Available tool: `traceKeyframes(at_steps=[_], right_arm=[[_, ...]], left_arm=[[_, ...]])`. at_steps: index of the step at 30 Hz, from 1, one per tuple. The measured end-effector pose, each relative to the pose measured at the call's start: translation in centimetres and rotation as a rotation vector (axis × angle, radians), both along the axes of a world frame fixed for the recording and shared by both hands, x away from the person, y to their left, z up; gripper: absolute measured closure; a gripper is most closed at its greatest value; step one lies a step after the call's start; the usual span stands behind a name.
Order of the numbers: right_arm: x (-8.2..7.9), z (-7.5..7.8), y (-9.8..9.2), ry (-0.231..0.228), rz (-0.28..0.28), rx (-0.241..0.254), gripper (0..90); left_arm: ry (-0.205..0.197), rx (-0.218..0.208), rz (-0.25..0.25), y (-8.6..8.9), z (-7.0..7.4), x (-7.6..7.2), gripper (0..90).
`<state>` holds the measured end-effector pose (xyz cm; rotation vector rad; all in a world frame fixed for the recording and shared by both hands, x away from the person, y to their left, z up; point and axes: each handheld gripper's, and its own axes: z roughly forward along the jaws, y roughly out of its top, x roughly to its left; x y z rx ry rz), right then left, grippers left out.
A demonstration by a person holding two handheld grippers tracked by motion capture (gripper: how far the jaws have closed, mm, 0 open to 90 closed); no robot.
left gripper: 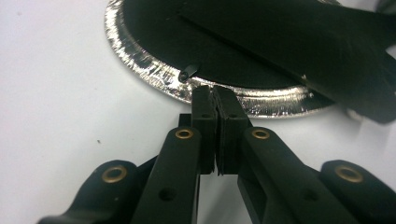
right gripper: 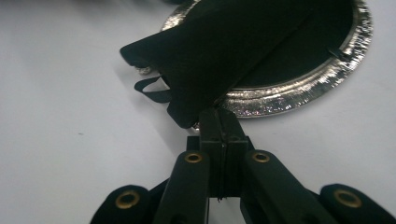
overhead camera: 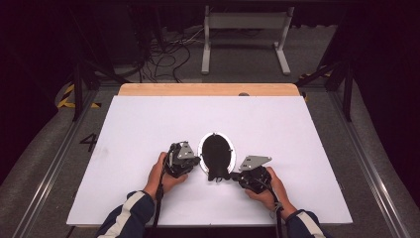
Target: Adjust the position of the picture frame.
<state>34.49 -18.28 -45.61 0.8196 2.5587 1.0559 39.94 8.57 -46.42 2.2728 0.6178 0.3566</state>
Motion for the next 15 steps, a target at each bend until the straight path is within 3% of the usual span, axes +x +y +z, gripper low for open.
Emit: traceKeyframes(at_steps=[2, 3, 15], right_arm=[[-0.14, 0.04, 0.23, -0.006, 0.0, -0.009, 90.0], [-0.5, 0.14, 0.82, -0.027, -0.004, -0.042, 90.0], [-0.53, 0.02, 0.92, -0.027, 0.0, -0.028, 90.0]], left_arm=[[0.002, -0.006, 0.0, 0.07, -0.03, 0.08, 88.8], [0.0, -0.004, 0.002, 0.11, -0.03, 0.1, 88.9], [-0.005, -0.005, 0.009, 0.04, -0.08, 0.15, 89.0]])
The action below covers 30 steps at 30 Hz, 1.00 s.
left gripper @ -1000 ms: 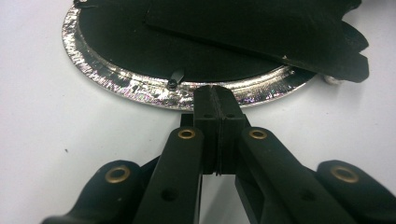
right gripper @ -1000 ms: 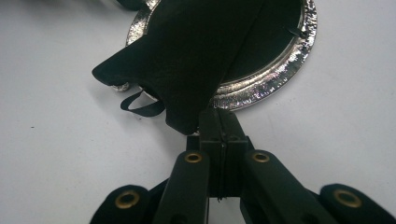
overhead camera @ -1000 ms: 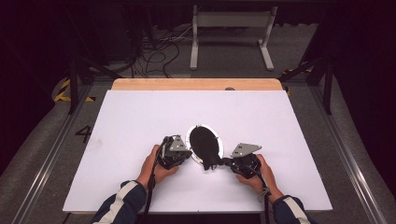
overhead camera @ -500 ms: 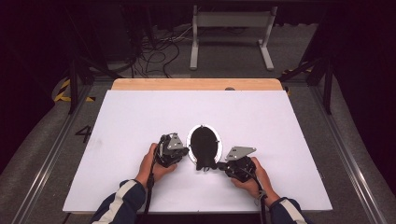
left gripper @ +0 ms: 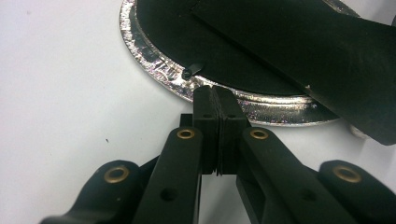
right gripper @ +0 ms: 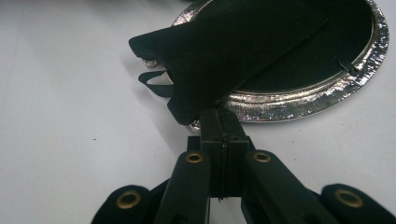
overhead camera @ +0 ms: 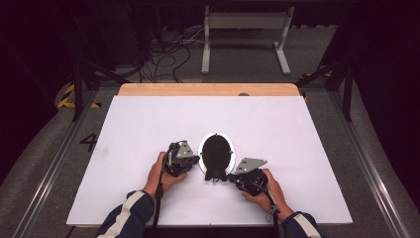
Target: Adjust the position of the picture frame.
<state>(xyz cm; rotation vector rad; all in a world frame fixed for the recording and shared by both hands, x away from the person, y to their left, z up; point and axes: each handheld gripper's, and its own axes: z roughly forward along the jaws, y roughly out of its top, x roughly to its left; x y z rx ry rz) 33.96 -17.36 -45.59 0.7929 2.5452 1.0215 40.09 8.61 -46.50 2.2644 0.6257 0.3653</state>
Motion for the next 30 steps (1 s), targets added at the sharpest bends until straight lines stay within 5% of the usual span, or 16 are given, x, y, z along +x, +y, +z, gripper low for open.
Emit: traceKeyframes(at_steps=[18, 30], right_arm=[[0.0, -0.2, 0.1, -0.001, 0.033, 0.02, 90.0], [0.1, 0.0, -0.3, 0.012, 0.048, 0.016, 86.9]], left_arm=[[0.012, -0.01, 0.008, 0.1, 0.0, 0.2, 86.8], [0.0, 0.009, -0.066, 1.2, 1.1, -0.8, 82.6]])
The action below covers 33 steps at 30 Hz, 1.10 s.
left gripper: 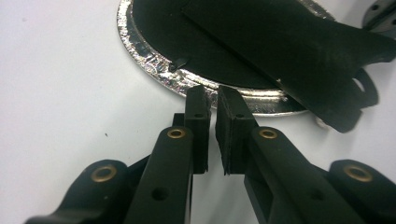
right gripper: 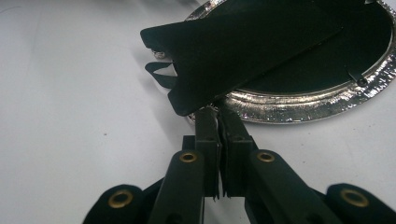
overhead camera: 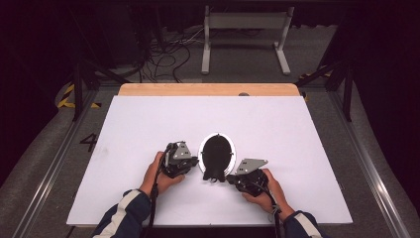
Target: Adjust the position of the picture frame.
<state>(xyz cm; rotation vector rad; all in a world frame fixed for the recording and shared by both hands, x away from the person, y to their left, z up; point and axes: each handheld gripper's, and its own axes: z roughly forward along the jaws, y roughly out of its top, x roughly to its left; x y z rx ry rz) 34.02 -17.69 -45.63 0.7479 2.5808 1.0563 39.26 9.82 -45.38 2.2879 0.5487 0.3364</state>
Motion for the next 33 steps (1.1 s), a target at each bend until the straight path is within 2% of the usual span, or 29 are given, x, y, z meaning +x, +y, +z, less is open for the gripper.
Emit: traceKeyframes(at_steps=[3, 7, 10, 13, 16, 20, 23, 25, 26, 33], right_arm=[[0.0, 0.0, -0.2, 0.005, 0.001, 0.004, 86.8], [0.0, 0.1, -0.6, 0.008, 0.004, -0.001, 85.2], [0.0, 0.2, -0.9, 0.016, 0.005, -0.002, 83.9], [0.1, 0.2, -1.0, 0.024, 0.007, 0.007, 83.3], [-0.1, 0.7, -1.2, 0.028, 0.013, 0.023, 81.9], [-0.5, 1.0, -1.4, 0.023, 0.016, 0.016, 80.5], [-0.7, 1.2, -1.5, 0.022, 0.016, 0.01, 78.2], [-0.7, 1.3, -1.5, 0.026, 0.014, 0.014, 77.1], [-0.9, 1.3, -1.6, 0.036, 0.011, 0.019, 75.3], [-1.6, 1.3, -1.8, 0.052, -0.003, 0.023, 65.8]], left_arm=[[-0.024, -0.003, -0.028, 0.7, 0.4, -0.4, 81.0], [-0.038, -0.023, -0.045, 1.8, 0.8, -1.2, 76.7], [-0.052, -0.021, -0.051, 2.9, 0.9, -2.1, 71.9], [-0.067, -0.024, -0.034, 3.9, 1.1, -2.8, 67.8], [-0.088, -0.009, -0.006, 5.7, 1.2, -3.7, 56.7], [-0.115, -0.002, 0.015, 7.9, 0.9, -4.9, 43.3], [-0.108, -0.04, 0.049, 9.5, 0.6, -5.7, 36.8], [-0.104, -0.046, 0.055, 9.9, 0.5, -6.0, 34.7], [-0.102, -0.051, 0.06, 10.2, 0.3, -6.3, 30.9], [-0.069, -0.037, 0.096, 11.5, -0.4, -8.1, 18.4]])
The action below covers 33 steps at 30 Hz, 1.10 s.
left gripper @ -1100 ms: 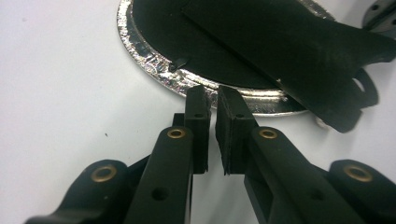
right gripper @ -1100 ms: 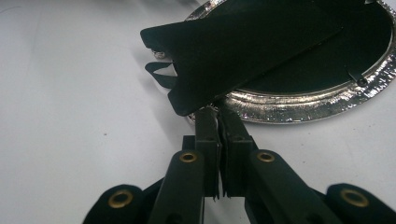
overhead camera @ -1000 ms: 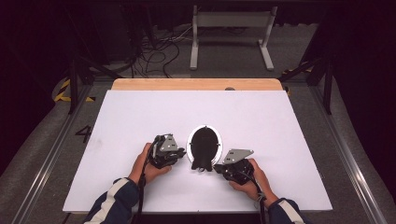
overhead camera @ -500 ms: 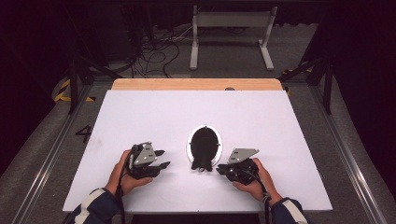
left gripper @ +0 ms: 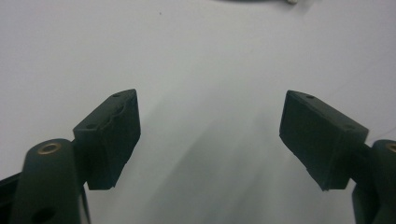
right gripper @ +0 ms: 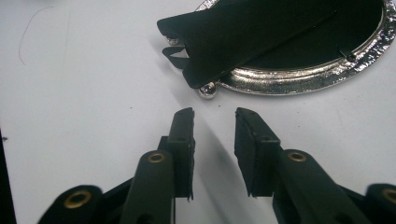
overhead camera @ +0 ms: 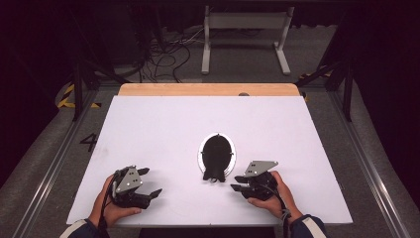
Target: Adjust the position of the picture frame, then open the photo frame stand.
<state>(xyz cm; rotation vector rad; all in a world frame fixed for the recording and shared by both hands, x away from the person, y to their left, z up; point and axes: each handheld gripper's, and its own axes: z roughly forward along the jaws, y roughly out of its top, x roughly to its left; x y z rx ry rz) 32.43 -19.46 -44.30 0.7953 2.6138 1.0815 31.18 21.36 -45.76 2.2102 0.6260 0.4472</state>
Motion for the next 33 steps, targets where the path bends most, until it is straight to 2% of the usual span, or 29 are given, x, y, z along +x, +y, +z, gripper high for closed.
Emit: traceKeyframes(at_steps=[7, 13, 22, 28, 33], right_arm=[[-0.1, 0.0, 0.1, 0.016, -0.012, 0.011, 63.5], [-0.3, -0.5, 0.8, 0.037, -0.003, -0.02, 62.6], [-0.5, -0.8, 1.7, 0.04, 0.009, -0.036, 60.6], [0.0, -0.8, 2.6, 0.038, 0.004, -0.042, 60.0], [0.6, -0.7, 3.4, 0.04, -0.018, -0.058, 57.9]], left_arm=[[0.017, 0.001, 0.006, 0.3, -0.2, -0.2, 17.0], [0.018, 0.026, 0.005, 0.0, -0.4, 0.0, 16.6], [0.016, 0.043, 0.005, -0.1, -0.5, -0.1, 16.2], [0.023, 0.046, 0.011, 0.1, -0.5, -0.1, 15.9], [0.032, 0.065, 0.01, 0.0, -0.8, -0.2, 15.7]])
